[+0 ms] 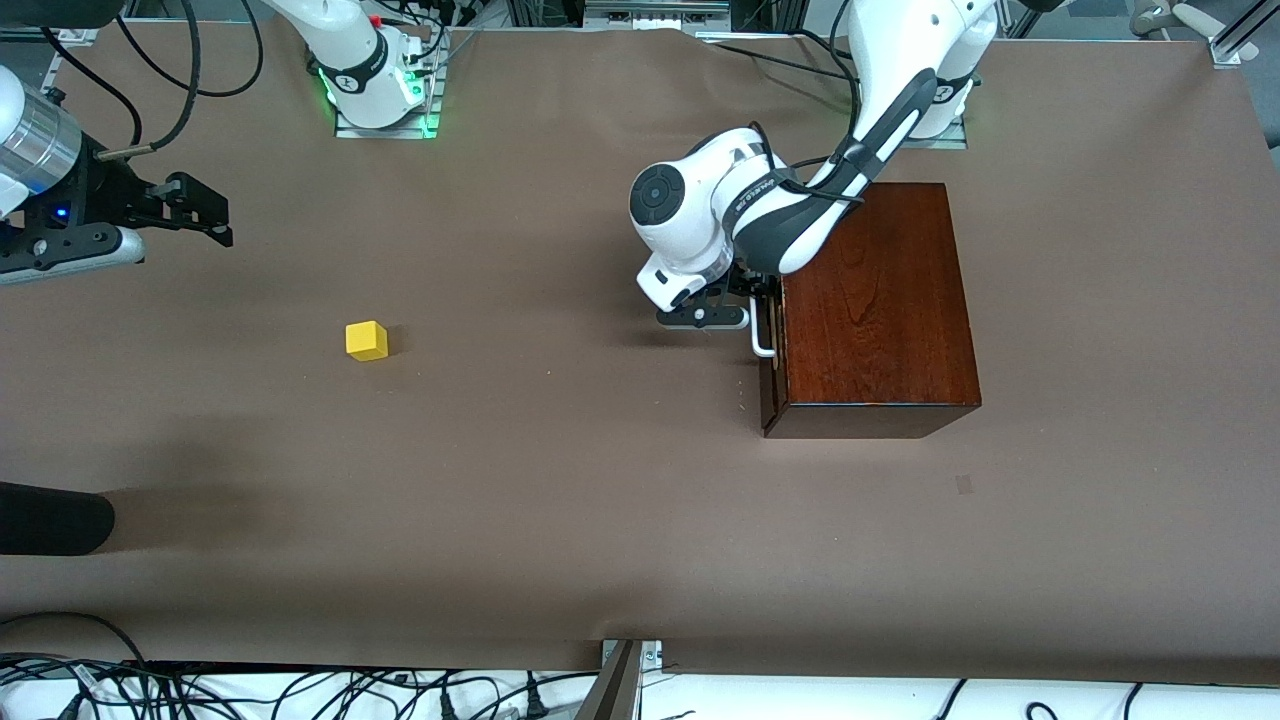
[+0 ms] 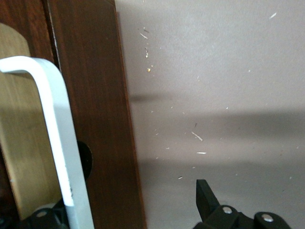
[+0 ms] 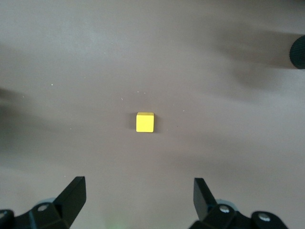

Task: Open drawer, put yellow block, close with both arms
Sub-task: 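Pull the drawer open by its handle with the left gripper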

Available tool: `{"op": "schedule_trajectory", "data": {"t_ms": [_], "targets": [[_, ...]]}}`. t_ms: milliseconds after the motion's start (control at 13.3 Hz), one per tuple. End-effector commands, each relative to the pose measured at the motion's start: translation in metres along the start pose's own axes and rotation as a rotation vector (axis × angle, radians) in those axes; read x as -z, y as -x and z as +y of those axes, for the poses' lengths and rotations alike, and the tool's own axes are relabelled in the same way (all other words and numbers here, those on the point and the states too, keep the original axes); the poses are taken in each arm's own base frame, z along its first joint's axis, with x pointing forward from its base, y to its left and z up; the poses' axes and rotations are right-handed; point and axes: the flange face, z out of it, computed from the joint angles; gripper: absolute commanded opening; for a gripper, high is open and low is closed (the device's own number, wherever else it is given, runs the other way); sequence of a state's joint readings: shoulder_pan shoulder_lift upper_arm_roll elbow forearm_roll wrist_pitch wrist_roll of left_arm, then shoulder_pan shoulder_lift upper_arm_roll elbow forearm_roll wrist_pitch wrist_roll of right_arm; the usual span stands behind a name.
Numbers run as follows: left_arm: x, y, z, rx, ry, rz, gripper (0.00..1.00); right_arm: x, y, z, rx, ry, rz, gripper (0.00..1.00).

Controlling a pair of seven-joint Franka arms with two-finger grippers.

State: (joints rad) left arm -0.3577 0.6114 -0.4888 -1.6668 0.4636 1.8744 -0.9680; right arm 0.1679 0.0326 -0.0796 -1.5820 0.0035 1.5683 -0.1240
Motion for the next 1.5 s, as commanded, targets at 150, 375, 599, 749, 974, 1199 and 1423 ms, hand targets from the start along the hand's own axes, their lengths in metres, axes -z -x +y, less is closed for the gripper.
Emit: {"op": "schedule_trajectory", "data": {"t_ms": [150, 375, 599, 749, 974, 1199, 1423], "targets": [[0.014, 0.008, 0.042, 0.028, 0.1, 0.062, 1.0, 0.006, 0.002, 0.003, 0.007, 0.006, -0.004, 1.0], [0.049, 0.015, 0.087, 0.068, 0.212, 0.083, 1.0, 0.006, 0.002, 0.003, 0.007, 0.006, -0.005, 1.0], [0.053, 0.021, 0.105, 0.053, 0.238, 0.092, 1.0, 0.006, 0.002, 0.003, 0.007, 0.006, -0.005, 1.0], [0.056, 0.021, 0.109, 0.053, 0.248, 0.094, 1.0, 0.006, 0.002, 0.003, 0.009, 0.007, -0.007, 1.0], [0.058, 0.028, 0.116, 0.039, 0.247, 0.099, 1.0, 0.006, 0.001, 0.002, 0.009, 0.007, -0.005, 1.0], [0.058, 0.03, 0.117, 0.024, 0.236, 0.108, 1.0, 0.004, -0.001, 0.001, 0.012, 0.008, -0.001, 1.0], [0.06, 0.037, 0.122, -0.01, 0.203, 0.156, 1.0, 0.003, -0.002, 0.0, 0.01, 0.004, 0.001, 1.0]]}}
